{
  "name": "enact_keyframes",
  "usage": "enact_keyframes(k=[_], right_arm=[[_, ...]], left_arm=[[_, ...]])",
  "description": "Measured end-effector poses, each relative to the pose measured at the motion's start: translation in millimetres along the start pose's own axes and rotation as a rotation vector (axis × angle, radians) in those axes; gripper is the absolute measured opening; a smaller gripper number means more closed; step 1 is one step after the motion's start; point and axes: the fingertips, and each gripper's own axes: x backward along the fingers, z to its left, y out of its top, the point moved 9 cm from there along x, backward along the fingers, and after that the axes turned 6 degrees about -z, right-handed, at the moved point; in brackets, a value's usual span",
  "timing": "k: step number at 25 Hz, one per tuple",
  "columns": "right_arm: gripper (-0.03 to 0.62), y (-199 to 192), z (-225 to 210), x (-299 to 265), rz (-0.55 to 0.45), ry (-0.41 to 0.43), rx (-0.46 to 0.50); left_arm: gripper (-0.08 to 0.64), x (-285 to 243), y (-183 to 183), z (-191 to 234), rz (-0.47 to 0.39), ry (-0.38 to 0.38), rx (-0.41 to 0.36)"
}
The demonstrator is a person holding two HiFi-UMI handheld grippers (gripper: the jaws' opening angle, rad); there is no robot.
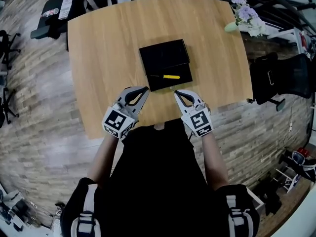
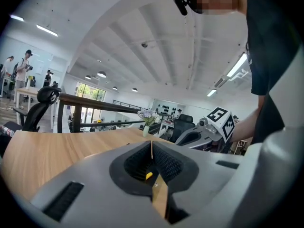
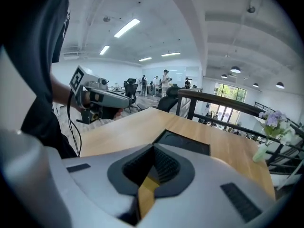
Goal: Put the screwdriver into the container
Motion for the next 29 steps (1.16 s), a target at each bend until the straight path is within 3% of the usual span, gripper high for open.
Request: enact_keyframes(k=[14,29], right_arm=[[0.025,-10,-4,12,-0.009,-0.02,-0.028],[0.025,5,-7,15,-0.045,-0.012,0.008]], left_arm=[[0.028,3,0,-7,-0.004,0.004,-0.019],[0.028,11,13,-10,-0.046,0.072,-0.005]])
